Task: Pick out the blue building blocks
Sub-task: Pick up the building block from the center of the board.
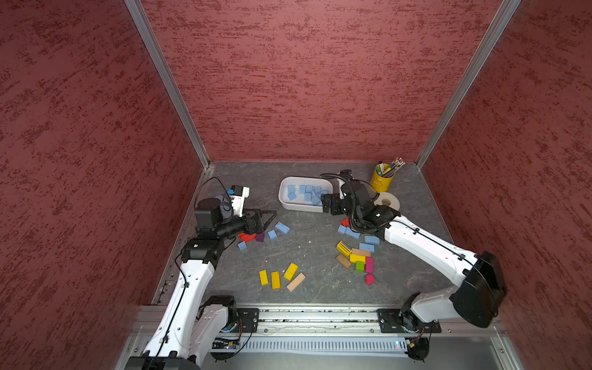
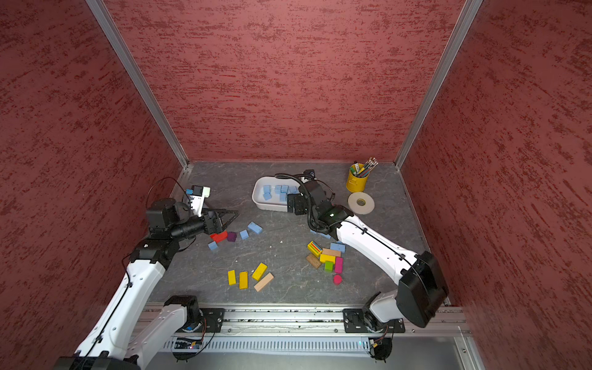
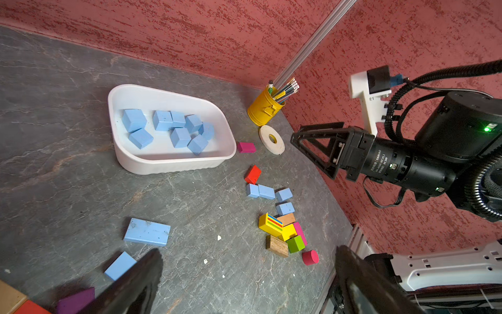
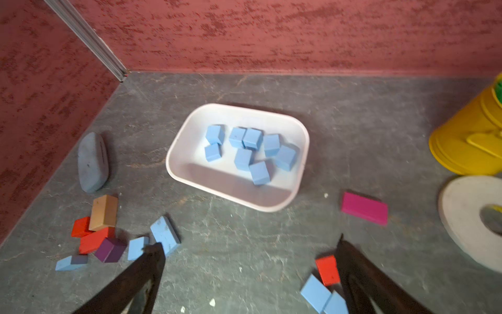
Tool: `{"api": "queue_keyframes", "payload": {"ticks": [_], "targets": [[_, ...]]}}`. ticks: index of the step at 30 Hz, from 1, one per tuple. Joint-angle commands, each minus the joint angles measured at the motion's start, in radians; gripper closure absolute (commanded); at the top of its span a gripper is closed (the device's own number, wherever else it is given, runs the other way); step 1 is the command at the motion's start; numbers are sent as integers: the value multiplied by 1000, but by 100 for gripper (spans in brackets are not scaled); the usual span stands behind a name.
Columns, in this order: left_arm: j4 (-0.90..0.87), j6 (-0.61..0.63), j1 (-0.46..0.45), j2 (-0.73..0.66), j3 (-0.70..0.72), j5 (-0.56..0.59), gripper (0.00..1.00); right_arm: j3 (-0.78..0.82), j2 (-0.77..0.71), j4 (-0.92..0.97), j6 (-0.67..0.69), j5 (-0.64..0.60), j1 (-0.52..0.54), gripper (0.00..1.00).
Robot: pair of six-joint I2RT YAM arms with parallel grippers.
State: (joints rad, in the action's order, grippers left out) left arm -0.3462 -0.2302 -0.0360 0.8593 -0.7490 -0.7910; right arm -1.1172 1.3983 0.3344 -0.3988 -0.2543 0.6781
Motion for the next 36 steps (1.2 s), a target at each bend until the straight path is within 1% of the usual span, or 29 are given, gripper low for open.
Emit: {"api": "queue_keyframes", "payload": {"ticks": [1,7,12,18,21,27,34,36], "targets": [[-46,72,-80,23,-44,76,1,59,-55,115,-93,-65,-10,1],[-44,99,-198,76,-63,61,0,161,-129,221,-174,-78,-55,1],[-73,140,-256,88,-84,42,1,234,-156,255,-206,-66,-112,1],[-113,186,-323,118,-112,4,0,311,-142,261,-236,-60,-187,1],[-122,197,-338,113,-114,7,0,344,-136,253,-236,-53,-214,1],[-119,200,-340,93,-107,18,0,388,-119,234,-217,-47,-253,1],[-114,196,-341,89,-104,19,0,408,-71,183,-164,-24,-289,2],[-115,194,-341,86,-102,20,0,412,-51,165,-147,-4,-296,3]]}}
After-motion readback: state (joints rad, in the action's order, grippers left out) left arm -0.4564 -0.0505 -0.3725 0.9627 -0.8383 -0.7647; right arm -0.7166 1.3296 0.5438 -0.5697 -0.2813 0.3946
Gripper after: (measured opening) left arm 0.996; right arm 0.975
